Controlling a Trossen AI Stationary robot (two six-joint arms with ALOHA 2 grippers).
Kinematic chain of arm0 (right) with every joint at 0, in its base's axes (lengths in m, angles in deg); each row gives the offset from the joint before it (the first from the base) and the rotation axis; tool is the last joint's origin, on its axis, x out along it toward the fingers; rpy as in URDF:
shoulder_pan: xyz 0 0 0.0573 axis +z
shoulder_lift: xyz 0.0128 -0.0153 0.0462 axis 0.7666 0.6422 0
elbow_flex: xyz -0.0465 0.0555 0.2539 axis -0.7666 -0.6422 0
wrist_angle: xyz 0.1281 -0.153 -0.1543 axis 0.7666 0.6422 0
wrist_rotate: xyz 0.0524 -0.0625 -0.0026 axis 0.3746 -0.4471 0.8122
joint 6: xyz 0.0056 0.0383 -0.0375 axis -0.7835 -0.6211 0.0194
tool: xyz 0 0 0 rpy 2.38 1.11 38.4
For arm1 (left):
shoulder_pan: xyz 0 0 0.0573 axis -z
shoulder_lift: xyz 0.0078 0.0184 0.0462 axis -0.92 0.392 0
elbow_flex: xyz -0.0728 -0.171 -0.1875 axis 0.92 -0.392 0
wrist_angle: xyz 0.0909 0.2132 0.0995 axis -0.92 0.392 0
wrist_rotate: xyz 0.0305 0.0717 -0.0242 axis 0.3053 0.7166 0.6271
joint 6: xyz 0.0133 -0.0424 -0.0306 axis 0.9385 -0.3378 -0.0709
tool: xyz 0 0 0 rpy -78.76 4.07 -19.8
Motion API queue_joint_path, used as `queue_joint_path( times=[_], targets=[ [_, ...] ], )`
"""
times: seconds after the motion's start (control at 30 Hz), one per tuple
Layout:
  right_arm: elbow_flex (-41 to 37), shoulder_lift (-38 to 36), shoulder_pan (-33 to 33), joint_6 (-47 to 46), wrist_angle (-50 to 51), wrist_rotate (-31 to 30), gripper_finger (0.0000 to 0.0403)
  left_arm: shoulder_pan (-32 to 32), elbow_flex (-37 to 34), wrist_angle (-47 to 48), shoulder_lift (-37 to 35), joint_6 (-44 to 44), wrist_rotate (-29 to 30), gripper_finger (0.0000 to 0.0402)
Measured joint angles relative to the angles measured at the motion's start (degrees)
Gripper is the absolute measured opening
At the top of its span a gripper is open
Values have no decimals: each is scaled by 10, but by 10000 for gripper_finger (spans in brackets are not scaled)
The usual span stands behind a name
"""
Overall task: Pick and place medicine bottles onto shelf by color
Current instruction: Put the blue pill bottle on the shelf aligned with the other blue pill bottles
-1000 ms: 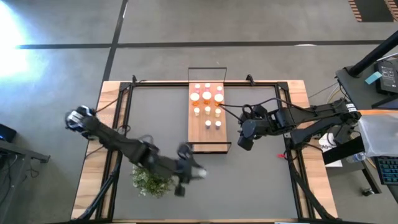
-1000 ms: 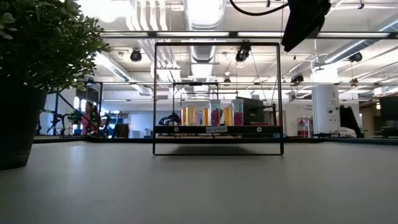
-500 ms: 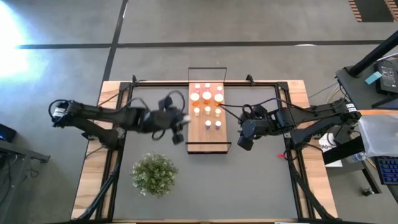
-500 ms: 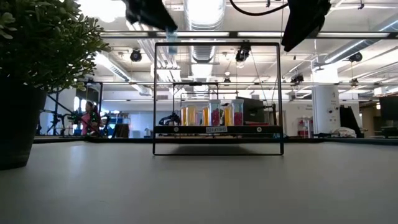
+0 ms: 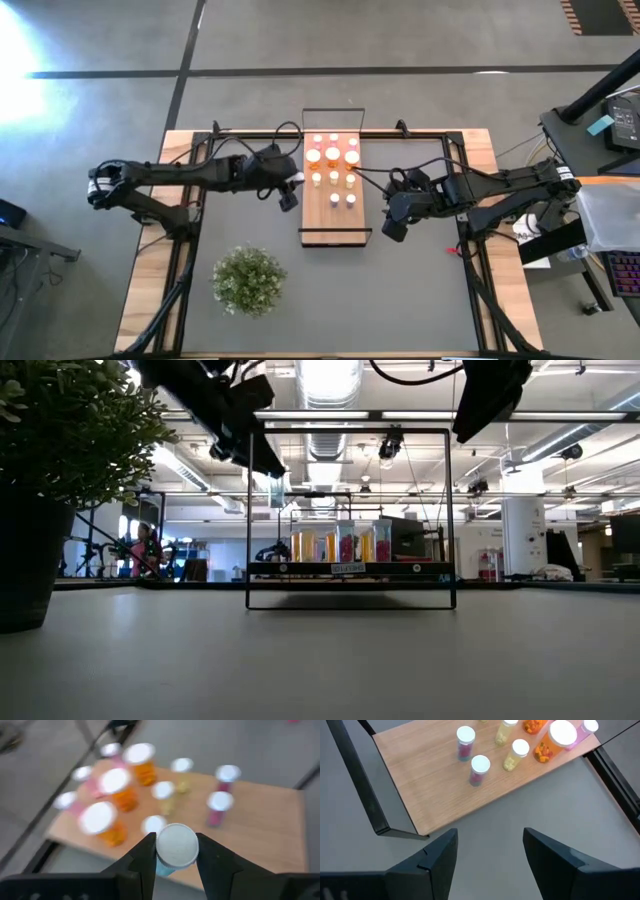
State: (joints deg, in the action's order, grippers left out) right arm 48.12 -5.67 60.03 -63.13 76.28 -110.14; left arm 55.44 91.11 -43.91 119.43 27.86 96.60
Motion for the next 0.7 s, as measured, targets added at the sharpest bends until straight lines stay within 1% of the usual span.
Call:
queue_joint_path(
  times=[0.07, 0.13, 0.27, 0.43, 0.6, 0.7],
  targets=[
    [0, 0, 0, 0, 0, 0, 217, -1, -22, -32, 0, 17, -41, 103],
    [0, 0, 0, 0, 0, 0, 217, -4, -41, -41, 0, 26, -70, 103],
    [0, 0, 0, 0, 0, 0, 216, -8, -64, -76, 14, 27, -85, 103],
    [0, 0, 0, 0, 0, 0, 217, -9, -64, -109, 51, 28, -117, 103],
    [0, 0, 0, 0, 0, 0, 216, -9, -54, -122, 91, 32, -124, 103],
    [0, 0, 0, 0, 0, 0, 217, -9, -51, -133, 110, 32, -139, 103]
  ],
)
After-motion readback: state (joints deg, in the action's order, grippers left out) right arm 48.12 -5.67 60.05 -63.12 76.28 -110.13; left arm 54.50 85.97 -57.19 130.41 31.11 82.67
